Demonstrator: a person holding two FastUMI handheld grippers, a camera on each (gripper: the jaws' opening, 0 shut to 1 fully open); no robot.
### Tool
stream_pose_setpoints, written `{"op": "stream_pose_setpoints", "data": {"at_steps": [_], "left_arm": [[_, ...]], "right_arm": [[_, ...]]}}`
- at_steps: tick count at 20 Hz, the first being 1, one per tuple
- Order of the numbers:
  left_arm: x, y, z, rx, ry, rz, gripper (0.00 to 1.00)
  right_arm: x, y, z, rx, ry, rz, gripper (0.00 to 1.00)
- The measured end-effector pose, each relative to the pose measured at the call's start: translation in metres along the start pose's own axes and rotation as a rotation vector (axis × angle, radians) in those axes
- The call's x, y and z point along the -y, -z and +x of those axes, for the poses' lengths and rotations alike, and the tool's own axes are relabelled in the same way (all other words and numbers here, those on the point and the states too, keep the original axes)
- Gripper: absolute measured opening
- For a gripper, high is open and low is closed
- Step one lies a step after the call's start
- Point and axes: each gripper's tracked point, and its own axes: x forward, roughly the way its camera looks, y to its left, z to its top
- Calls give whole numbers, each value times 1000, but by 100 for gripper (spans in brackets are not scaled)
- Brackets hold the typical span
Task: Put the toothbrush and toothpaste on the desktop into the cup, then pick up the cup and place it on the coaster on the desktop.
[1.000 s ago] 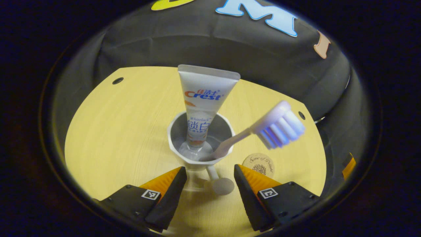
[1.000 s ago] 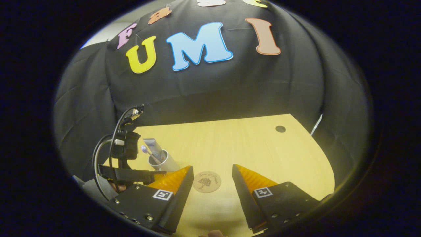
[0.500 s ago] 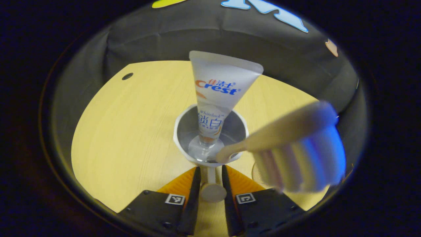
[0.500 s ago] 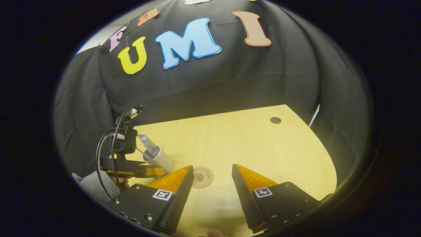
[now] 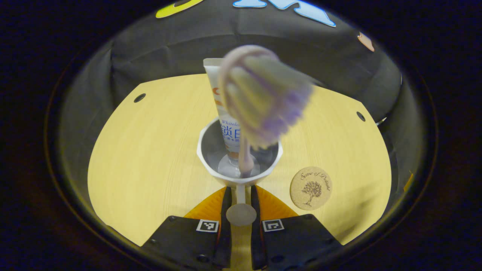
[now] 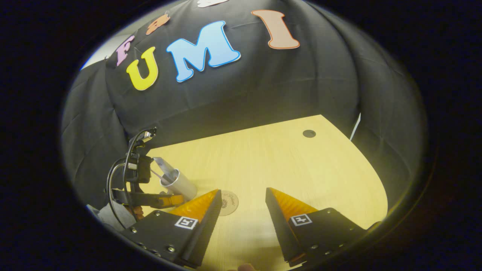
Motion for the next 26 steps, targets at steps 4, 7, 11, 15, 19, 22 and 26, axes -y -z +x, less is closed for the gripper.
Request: {"op": "stream_pose_setpoints", "data": {"at_steps": [4,7,11,15,19,22,26], "left_arm": [[28,0,-7,29,67,13,27],[55,0,-11,40,107,42,27],[91,6,-17,28,165,83,27],[113,19,-17,1,184,127,28],[121,35,-17,-24,180,163,28],[125,37,-16,-25,158,214,28],[124,38,-13,-20,133,241,27]], "right_arm": [[3,-2,0,2,1,3,75],[6,-3,1,1,3,4,75],[11,-5,-1,9,8,10,74],[18,-5,-2,10,15,22,74],[23,-4,-4,10,20,35,74],[23,-2,-5,5,16,44,74],[24,0,-7,6,12,41,74]]}}
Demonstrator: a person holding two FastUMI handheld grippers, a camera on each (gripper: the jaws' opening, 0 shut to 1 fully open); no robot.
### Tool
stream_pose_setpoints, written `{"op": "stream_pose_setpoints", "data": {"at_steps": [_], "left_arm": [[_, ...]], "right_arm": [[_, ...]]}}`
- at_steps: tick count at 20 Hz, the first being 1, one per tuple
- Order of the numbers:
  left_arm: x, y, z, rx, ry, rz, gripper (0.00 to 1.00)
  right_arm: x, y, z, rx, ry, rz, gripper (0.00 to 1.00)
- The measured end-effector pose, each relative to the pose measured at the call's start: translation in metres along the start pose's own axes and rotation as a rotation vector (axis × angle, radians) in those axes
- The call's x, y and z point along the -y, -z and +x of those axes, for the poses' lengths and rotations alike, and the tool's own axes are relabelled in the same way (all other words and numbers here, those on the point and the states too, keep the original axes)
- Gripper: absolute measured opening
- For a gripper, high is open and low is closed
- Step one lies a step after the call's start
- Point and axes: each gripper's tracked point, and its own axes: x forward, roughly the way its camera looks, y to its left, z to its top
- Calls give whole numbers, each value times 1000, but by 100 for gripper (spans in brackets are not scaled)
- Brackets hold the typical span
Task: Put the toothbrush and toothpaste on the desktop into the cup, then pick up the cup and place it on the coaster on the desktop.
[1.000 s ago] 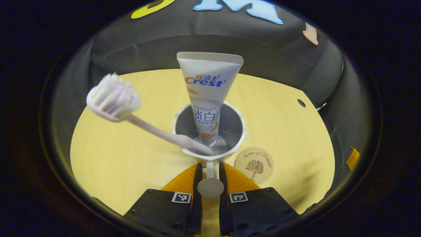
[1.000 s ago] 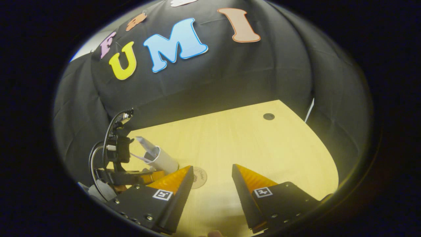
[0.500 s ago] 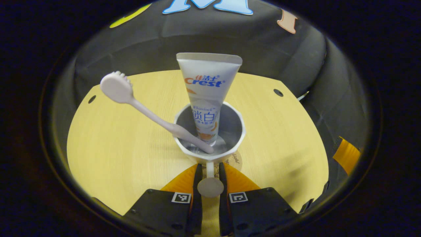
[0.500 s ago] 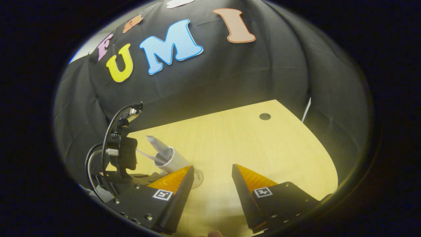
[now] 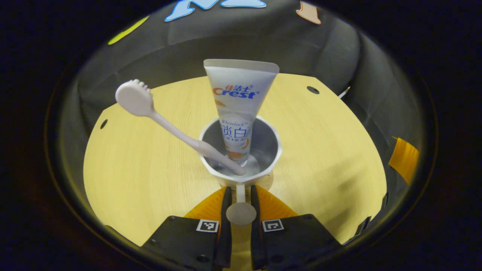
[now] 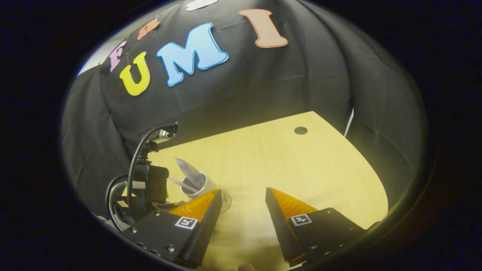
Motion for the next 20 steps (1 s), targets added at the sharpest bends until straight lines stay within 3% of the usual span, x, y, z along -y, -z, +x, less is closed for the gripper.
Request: {"op": "stream_pose_setpoints", "data": {"at_steps": [5,7,8,9,16,17,19,20], "left_arm": [[7,4,-2,12,24,-23,32],[9,3,-6,34,25,-44,39],[7,3,-9,51,17,-50,48],[10,4,-13,66,31,-59,46],[8,-16,-82,267,20,-94,86],[5,-20,-97,310,16,-94,78],[-6,-25,-122,387,-2,-94,95],[-10,-27,-135,422,-7,-91,94]], "right_arm": [[-1,-4,-7,14,-7,-6,74],[-2,-8,-14,29,-5,-22,74],[-3,-9,-17,38,-7,-34,74],[-5,-11,-21,46,-10,-45,74],[-29,-13,-51,96,-59,-152,74],[-33,-14,-57,108,-61,-172,74],[-40,-17,-67,136,-53,-204,74],[-44,-18,-71,149,-49,-213,74]]}}
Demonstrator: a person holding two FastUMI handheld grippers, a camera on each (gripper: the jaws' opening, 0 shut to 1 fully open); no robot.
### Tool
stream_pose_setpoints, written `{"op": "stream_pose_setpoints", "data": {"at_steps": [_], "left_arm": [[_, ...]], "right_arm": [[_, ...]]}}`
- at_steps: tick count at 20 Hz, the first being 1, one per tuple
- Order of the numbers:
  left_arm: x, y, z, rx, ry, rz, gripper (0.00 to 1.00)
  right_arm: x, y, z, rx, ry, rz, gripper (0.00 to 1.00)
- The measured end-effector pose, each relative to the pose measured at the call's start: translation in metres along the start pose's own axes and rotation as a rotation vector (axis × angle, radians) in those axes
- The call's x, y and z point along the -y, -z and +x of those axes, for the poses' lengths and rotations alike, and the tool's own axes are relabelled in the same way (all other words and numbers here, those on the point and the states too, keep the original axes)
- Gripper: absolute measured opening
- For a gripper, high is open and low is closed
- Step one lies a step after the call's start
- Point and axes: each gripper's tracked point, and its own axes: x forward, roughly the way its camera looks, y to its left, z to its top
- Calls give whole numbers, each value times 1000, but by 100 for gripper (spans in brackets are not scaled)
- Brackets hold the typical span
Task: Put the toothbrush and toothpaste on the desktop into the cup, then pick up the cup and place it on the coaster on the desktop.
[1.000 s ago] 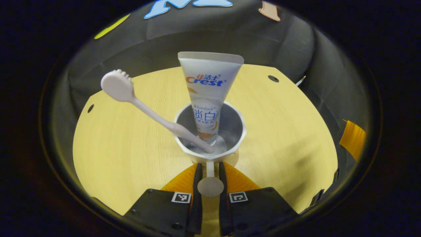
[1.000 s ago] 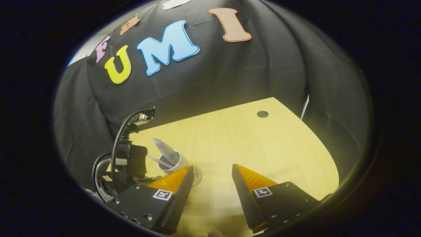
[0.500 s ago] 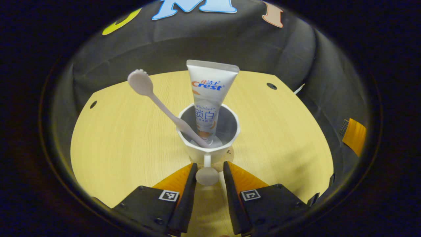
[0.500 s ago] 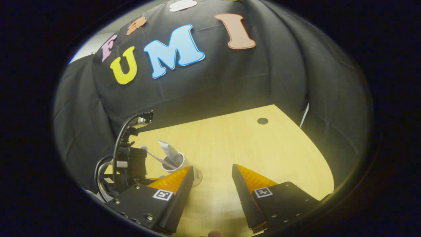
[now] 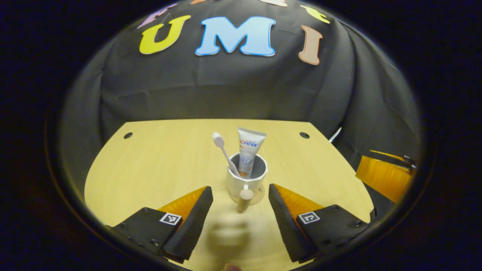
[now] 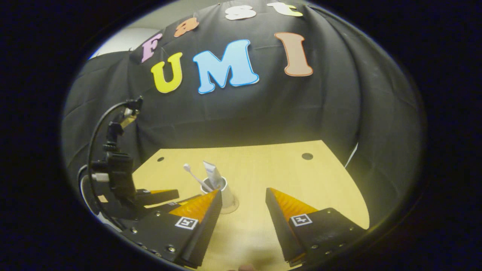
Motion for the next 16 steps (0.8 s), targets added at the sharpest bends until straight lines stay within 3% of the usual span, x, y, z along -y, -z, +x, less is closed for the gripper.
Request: {"op": "stream_pose_setpoints", "data": {"at_steps": [2,4,10,16], "left_arm": [[-7,-18,-24,73,1,7,99],[-15,-31,-47,139,3,10,94],[-51,-68,-114,343,-29,26,94],[-81,-90,-146,451,-28,58,96]], "right_arm": [[-9,-6,-9,30,11,-9,74],[-16,-10,-17,50,36,-19,74],[-44,-27,-41,159,87,-68,74],[-66,-30,-59,213,156,-134,74]]}}
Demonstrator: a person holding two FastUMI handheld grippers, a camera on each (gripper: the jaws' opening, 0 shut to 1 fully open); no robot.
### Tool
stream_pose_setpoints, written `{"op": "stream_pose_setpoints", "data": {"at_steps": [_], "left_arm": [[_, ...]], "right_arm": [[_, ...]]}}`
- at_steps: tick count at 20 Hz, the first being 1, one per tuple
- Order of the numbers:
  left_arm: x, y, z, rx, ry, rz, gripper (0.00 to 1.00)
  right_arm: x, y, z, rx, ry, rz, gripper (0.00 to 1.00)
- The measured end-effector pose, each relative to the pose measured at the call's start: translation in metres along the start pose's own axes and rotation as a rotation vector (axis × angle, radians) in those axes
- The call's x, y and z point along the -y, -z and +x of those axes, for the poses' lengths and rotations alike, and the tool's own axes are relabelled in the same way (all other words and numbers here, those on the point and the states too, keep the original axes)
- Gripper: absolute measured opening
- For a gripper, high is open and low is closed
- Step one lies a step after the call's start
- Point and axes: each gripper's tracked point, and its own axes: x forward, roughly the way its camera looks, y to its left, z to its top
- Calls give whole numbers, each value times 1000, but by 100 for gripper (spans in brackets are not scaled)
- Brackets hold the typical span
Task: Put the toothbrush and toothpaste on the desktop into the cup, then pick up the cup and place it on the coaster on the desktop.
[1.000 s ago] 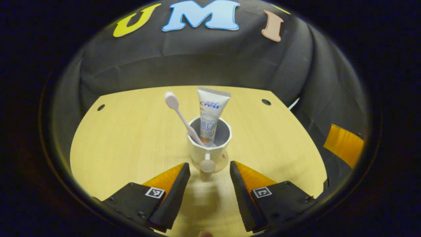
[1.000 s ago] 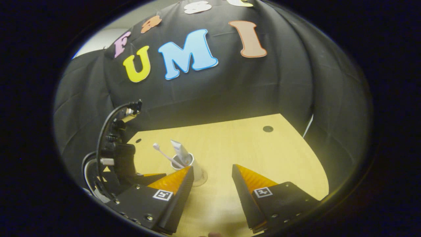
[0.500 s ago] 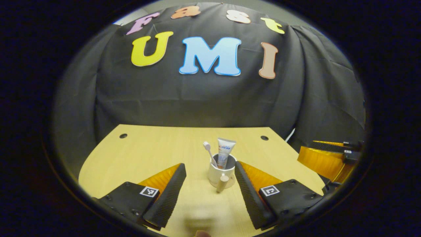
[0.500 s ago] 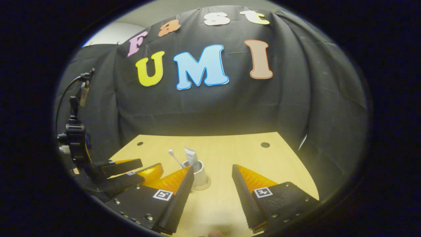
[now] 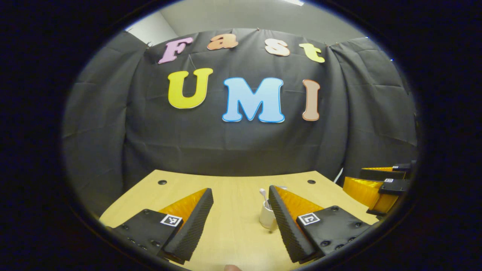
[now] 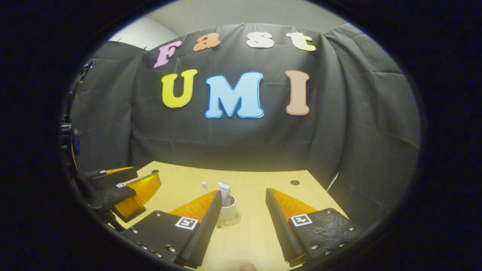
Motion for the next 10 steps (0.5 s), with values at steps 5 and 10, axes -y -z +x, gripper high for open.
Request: {"op": "stream_pose_setpoints", "data": {"at_steps": [5,10], "left_arm": [[-3,-31,-6,92,32,33,96],[-1,-40,-8,122,41,54,93]], "right_arm": [[-9,-15,-5,23,16,-24,74],[-5,-32,-12,81,26,21,74]]}}
